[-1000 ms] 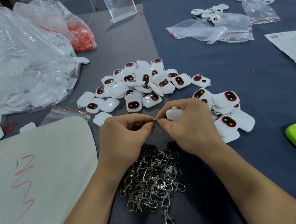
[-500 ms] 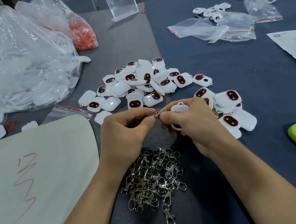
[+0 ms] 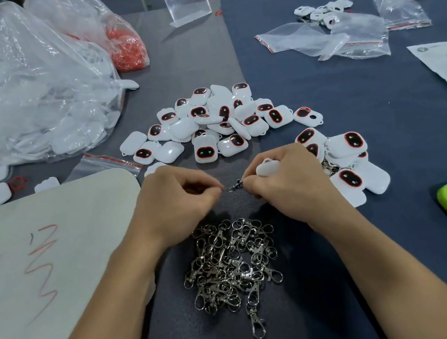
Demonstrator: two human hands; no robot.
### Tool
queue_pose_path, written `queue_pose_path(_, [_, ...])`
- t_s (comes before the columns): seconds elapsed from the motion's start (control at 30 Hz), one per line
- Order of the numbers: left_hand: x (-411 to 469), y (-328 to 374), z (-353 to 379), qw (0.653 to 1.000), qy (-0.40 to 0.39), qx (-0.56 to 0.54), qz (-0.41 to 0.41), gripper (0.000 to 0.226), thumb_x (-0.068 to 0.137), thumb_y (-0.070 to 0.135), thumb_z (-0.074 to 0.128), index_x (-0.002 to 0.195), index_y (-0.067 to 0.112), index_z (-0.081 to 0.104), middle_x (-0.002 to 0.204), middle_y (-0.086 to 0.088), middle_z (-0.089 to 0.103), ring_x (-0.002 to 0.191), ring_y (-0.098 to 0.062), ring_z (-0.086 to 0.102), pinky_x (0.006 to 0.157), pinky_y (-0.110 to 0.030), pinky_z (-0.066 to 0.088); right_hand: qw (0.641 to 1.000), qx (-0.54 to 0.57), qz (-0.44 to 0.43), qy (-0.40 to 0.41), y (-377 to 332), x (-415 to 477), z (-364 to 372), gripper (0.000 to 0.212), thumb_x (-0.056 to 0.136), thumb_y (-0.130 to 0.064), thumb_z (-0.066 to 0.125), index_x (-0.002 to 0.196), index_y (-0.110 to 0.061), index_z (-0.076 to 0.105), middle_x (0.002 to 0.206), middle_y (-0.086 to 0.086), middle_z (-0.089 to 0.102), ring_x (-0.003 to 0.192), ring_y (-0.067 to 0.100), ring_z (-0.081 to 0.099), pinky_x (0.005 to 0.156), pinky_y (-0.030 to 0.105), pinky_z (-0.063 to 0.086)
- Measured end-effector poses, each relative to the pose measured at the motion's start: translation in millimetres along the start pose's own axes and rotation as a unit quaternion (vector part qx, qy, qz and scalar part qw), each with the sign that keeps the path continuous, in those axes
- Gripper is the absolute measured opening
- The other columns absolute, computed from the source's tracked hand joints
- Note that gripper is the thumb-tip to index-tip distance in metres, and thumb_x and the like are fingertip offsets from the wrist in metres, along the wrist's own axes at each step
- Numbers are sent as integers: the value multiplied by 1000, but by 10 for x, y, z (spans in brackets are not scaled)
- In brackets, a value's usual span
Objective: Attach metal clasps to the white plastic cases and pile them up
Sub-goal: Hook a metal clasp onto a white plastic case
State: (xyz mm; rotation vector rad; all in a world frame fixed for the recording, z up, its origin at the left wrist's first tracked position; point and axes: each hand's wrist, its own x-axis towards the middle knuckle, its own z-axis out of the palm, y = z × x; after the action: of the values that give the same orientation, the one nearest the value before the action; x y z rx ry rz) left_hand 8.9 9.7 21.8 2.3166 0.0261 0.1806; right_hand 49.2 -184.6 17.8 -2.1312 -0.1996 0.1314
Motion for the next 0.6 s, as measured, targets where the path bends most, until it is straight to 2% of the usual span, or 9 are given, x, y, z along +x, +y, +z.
queue_pose_path(0.07, [-23, -3, -95, 988, -122, 93, 15, 21, 63, 50, 72, 83, 55, 75, 82, 29, 69, 77, 2, 64, 73, -26, 52, 993, -107, -35, 23, 8, -21, 25, 15, 80, -26, 76, 68, -34, 75, 61, -17, 67, 66, 1, 64, 56, 13, 47])
queue_pose_path(0.1, [-35, 11, -118, 981, -161, 102, 20, 26, 61, 52, 74, 86, 58, 74, 88, 28, 67, 82, 1, 63, 75, -26, 51, 991, -125, -39, 37, 11, -30, 34, 13, 81, -28, 75, 70, -35, 75, 63, -15, 67, 69, 3, 64, 60, 18, 51])
queue_pose_path(0.17, [-46, 37, -140, 977, -190, 90, 30, 30, 60, 48, 80, 88, 58, 74, 92, 25, 66, 85, 0, 63, 76, -22, 49, 990, -119, -34, 63, 23, -28, 42, 8, 83, -28, 74, 82, -36, 76, 73, -14, 68, 73, 7, 64, 68, 29, 56])
queue_pose_path(0.27, [-55, 28, -136, 978, -189, 78, 39, 26, 66, 32, 86, 80, 52, 77, 87, 23, 70, 82, 1, 65, 75, -18, 48, 994, -85, -31, 68, 17, -29, 51, 10, 81, -26, 72, 82, -35, 76, 69, -12, 66, 66, 9, 62, 64, 29, 55])
queue_pose_path(0.33, [-70, 27, -98, 983, -166, 65, 43, 26, 71, 25, 84, 78, 49, 78, 78, 26, 72, 75, 5, 66, 69, -13, 46, 993, -93, -42, 53, -6, -51, 68, 10, 80, -26, 73, 77, -35, 76, 65, -13, 67, 64, 5, 63, 61, 26, 54])
queue_pose_path(0.43, [-78, 28, -63, 1000, -7, 7, 15, 24, 77, 21, 80, 79, 44, 79, 64, 29, 68, 59, 10, 61, 60, -5, 41, 993, -103, -43, 42, -17, -67, 81, 10, 81, -26, 74, 76, -35, 75, 65, -14, 67, 63, 3, 63, 60, 26, 56])
queue_pose_path(0.5, [-43, -17, -128, 997, 76, -6, -26, 31, 79, 17, 79, 75, 47, 76, 68, 29, 70, 65, 11, 64, 65, -6, 45, 992, -103, -45, 54, -8, -60, 72, 9, 81, -27, 74, 76, -35, 75, 64, -15, 66, 65, 4, 64, 62, 31, 59])
queue_pose_path(0.53, [-27, -46, -172, 995, 90, 10, -45, 32, 79, 17, 78, 73, 49, 75, 70, 30, 70, 67, 11, 65, 67, -6, 46, 991, -107, -47, 60, -4, -56, 67, 8, 81, -27, 74, 76, -35, 75, 63, -16, 66, 65, 5, 64, 64, 33, 60])
queue_pose_path(0.6, [-25, -75, -238, 994, 56, 65, -70, 26, 76, 25, 76, 70, 50, 74, 71, 31, 70, 71, 10, 65, 67, -7, 46, 990, -116, -46, 59, -1, -50, 67, 7, 81, -28, 75, 78, -35, 75, 63, -17, 63, 68, 7, 64, 67, 35, 61])
